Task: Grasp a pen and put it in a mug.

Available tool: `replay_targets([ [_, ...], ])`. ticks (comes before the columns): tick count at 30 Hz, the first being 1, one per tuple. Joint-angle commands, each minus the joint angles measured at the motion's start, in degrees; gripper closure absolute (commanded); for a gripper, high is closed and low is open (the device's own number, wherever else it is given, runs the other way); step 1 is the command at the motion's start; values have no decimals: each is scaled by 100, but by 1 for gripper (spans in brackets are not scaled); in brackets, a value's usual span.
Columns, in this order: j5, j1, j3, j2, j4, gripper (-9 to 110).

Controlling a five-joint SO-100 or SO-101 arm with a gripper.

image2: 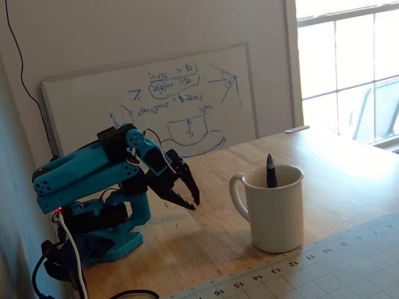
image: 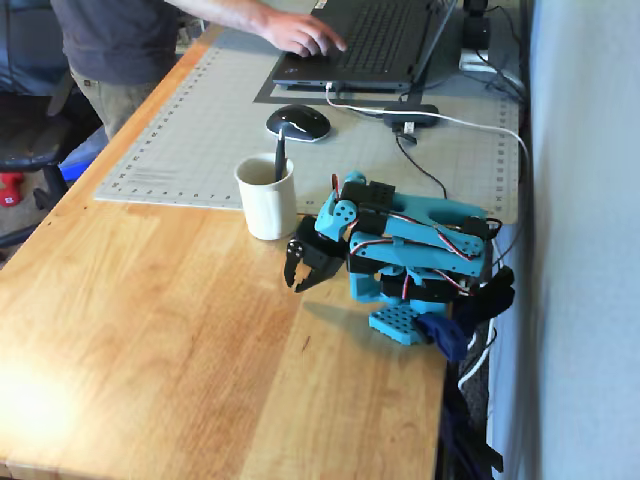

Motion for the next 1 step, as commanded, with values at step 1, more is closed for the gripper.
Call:
replay_targets([
  [1, 9, 9, -88, 132, 26, 99],
])
